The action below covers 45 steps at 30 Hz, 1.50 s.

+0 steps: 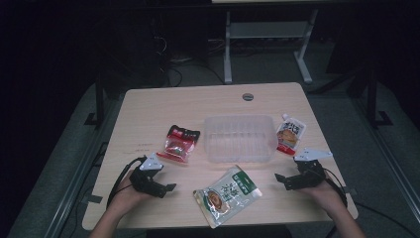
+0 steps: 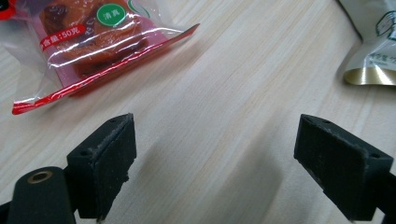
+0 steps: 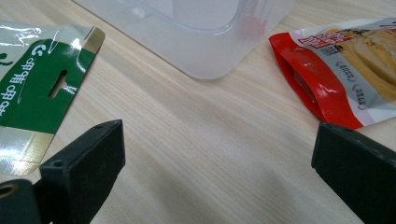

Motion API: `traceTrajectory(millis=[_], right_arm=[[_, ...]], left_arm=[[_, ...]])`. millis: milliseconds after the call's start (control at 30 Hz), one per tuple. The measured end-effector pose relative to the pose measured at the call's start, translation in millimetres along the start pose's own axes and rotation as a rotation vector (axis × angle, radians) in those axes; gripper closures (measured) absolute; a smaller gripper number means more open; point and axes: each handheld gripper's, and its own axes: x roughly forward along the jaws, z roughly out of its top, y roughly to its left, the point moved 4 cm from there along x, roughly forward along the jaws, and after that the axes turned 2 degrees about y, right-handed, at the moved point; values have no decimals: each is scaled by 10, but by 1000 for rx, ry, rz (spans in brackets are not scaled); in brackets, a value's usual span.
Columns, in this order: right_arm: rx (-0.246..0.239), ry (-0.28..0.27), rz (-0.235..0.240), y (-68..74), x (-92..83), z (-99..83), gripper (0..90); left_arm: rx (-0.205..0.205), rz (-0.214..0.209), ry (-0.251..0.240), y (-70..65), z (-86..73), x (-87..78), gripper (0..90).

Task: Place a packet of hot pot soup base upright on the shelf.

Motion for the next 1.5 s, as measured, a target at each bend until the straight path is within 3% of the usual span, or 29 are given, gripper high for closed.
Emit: traceTrajectory(millis=[100,433,567,700,733,767,833,1033,1167,1333,1500], right_arm=[[-3,-4,-1,-2,-1,2,24],[-22,-13,-2,-6,-21,19,24],[-6,-5,-1,-7,-30,23,24],[-24,-19,-13,19,-51,75,25],[-30,-17,-13,29,-49,75,26],[-24,-16,-10,32,-43,72,26],[-19,-9,-7,35,-44,67,29],[-28,-8,-3,31,-58,79,53],[-16,1,12,33,-53,72,55],[-38,-2,11,45,-57,87,56],[-25,9,19,38,-49,82,58]], left_arm=[[-2,-6,12,2,11,-12,124],[-66,14,15,64,62,-112,142],[-93,6,1,82,82,-167,227],[-107,18,-19,142,145,-225,332],[-122,23,-34,160,170,-248,438],[-133,24,-46,179,197,-270,487],[-148,30,-65,212,250,-290,523],[-160,26,-69,292,362,-251,813],[-140,43,-66,347,487,-197,895],[-142,68,-66,434,661,-62,897],[-151,75,-64,500,779,56,897]])
